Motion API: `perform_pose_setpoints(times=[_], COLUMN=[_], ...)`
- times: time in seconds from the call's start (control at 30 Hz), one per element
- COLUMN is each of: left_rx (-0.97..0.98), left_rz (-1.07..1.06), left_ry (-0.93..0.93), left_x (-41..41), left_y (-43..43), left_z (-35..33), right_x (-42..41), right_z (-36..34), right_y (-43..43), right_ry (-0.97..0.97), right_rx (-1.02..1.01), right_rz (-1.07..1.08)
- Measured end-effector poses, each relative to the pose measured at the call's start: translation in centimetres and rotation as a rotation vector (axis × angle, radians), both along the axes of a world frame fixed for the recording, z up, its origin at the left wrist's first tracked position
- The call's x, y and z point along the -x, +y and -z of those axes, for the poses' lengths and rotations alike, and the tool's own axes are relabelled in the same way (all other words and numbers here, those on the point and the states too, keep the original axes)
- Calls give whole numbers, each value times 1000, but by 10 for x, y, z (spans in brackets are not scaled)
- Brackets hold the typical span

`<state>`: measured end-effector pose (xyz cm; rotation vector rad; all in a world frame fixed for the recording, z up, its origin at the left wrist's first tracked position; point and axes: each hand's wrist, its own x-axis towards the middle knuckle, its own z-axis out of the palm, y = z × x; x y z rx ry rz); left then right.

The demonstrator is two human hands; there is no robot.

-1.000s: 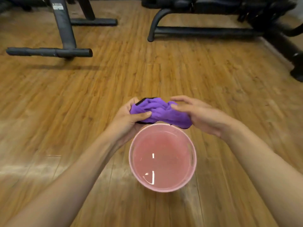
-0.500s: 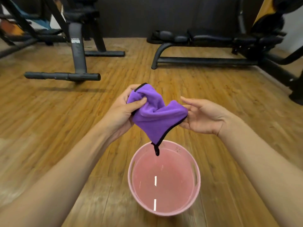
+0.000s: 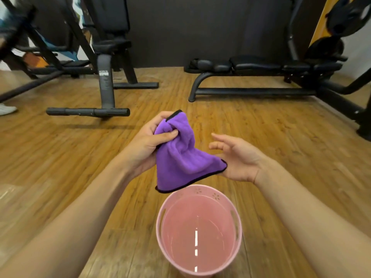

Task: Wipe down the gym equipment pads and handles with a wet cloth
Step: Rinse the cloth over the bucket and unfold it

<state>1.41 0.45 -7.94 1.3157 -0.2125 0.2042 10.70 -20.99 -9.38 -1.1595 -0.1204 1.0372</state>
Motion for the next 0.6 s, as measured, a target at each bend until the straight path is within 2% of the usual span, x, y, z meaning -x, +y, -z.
perform_pose_setpoints(times=[0.23, 0.37, 0.5, 0.6], left_rx=[-132, -350, -647, -808], left_rz=[161, 177, -36, -278], left_ry=[96, 145, 84, 110], left_x=[18, 26, 29, 28], left_y=[12, 29, 36, 48], left_z=[-22, -30, -36, -34], right_x=[14, 15, 7, -3], right_z=[-2, -11, -14, -17], right_y=[9, 1, 3, 4], right_ry=[-94, -203, -370, -603], right_rx=[71, 134, 53, 103], right_rz=[-237, -297, 25, 346])
